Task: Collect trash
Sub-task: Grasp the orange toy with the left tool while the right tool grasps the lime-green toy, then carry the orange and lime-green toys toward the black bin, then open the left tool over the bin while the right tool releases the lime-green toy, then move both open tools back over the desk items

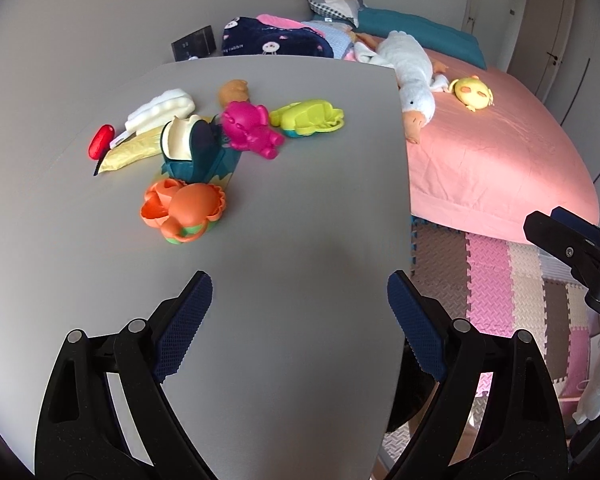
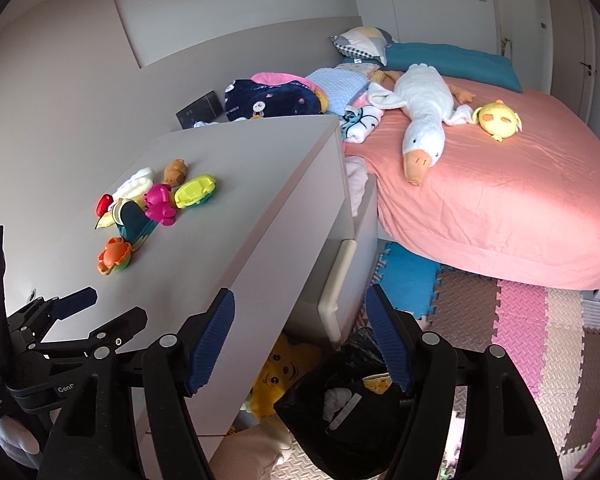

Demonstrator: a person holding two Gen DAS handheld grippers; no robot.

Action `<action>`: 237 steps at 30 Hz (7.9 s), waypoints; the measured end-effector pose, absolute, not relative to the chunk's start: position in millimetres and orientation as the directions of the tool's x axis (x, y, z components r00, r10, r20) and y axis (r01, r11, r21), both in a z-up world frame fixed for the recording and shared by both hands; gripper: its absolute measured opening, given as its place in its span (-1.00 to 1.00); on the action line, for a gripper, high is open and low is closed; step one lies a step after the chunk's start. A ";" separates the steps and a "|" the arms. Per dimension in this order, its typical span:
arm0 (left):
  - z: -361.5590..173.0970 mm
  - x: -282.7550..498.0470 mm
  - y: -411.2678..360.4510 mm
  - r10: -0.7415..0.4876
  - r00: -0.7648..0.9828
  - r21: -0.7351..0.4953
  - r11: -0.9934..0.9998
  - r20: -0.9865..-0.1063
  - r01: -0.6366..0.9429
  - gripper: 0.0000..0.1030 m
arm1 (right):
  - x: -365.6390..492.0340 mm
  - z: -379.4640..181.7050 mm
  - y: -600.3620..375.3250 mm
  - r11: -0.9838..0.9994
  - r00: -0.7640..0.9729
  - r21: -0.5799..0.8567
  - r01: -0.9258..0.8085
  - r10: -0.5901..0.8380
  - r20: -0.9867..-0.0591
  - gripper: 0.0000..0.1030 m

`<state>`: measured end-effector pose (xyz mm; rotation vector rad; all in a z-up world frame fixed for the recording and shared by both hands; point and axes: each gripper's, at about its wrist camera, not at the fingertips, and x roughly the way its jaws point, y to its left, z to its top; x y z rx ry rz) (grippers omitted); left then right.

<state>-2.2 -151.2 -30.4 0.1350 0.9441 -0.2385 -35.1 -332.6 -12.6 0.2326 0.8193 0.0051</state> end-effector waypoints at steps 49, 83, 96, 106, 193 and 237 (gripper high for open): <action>-53.8 87.9 -66.1 -0.084 0.606 0.016 0.987 -0.791 0.158 0.52 | 116.3 -29.5 -244.8 0.980 0.660 0.197 -0.040 0.174 -0.731 0.44; -48.1 86.3 -45.5 -0.066 0.613 -0.002 0.995 -0.787 0.103 0.53 | 125.8 -32.7 -239.4 0.989 0.645 0.144 -0.042 0.137 -0.752 0.00; -27.4 61.7 -61.3 -0.069 0.636 0.008 0.993 -0.768 0.118 0.53 | 82.6 -14.0 -250.0 0.987 0.659 0.152 -0.058 0.152 -0.736 0.00; -18.1 39.5 -81.7 -0.097 0.647 0.003 0.988 -0.756 0.152 0.53 | 40.8 -2.4 -260.6 0.989 0.673 0.133 -0.067 0.143 -0.725 0.00; -22.3 -51.5 -238.0 -0.283 0.574 0.004 0.895 -0.768 0.447 0.88 | -97.5 11.0 -419.2 0.952 0.714 0.112 0.286 -0.134 -0.687 0.59; -39.0 26.3 -115.2 -0.153 0.603 -0.012 0.973 -0.783 0.232 0.88 | 2.9 -13.7 -309.4 0.982 0.714 0.174 0.068 0.074 -0.697 0.59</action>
